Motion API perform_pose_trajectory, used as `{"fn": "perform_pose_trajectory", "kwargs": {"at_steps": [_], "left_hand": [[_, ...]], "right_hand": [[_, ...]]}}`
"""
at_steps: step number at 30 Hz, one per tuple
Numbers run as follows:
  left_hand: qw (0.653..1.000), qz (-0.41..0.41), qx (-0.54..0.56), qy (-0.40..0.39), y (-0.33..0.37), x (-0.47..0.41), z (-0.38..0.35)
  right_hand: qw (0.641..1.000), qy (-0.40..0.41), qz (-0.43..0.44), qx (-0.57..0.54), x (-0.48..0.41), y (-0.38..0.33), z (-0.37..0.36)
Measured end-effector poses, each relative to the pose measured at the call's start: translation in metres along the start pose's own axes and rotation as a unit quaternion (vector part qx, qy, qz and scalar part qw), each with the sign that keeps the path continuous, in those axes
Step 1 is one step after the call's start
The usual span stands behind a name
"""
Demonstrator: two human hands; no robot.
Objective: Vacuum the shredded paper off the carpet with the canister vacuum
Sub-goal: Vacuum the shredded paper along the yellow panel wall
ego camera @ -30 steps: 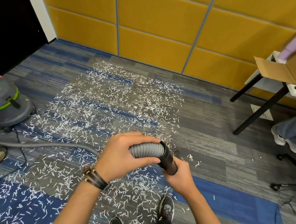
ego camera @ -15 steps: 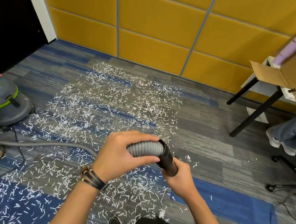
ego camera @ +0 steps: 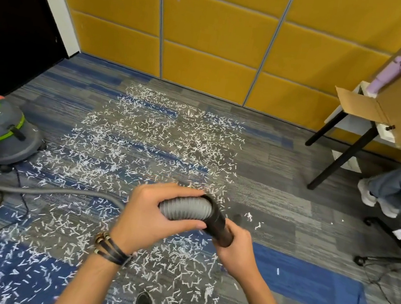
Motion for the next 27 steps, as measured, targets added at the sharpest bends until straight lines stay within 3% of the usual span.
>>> {"fn": "perform_pose_trajectory", "kwargs": {"at_steps": [5, 11, 20, 27], "left_hand": [[1.0, 0.02, 0.009, 0.012, -0.004, 0.011, -0.025], [0.994, 0.009, -0.003, 0.105, 0.016, 0.025, -0.035], [0.996, 0.077, -0.018, 0.036, -0.002, 0.038, -0.085], [0.998, 0.069, -0.012, -0.003, 0.006, 0.037, -0.101]], "right_hand": [[1.0, -0.021, -0.02, -0.006, 0.016, 0.026, -0.004], [0.999, -0.033, 0.037, 0.023, 0.009, 0.026, 0.024], [0.995, -0.077, 0.047, 0.045, 0.012, 0.071, 0.03], [0.998, -0.048, 0.023, 0.031, 0.038, 0.094, 0.032]]}}
Point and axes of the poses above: each hand's wrist, its own x-axis away from the middle knuckle, its own z-axis out of the back of the hand, y = z × x, the point moved 5 cm from there along -x, towards the middle knuckle, and after that the axes turned 12 degrees about x, right-handed, at the moved point
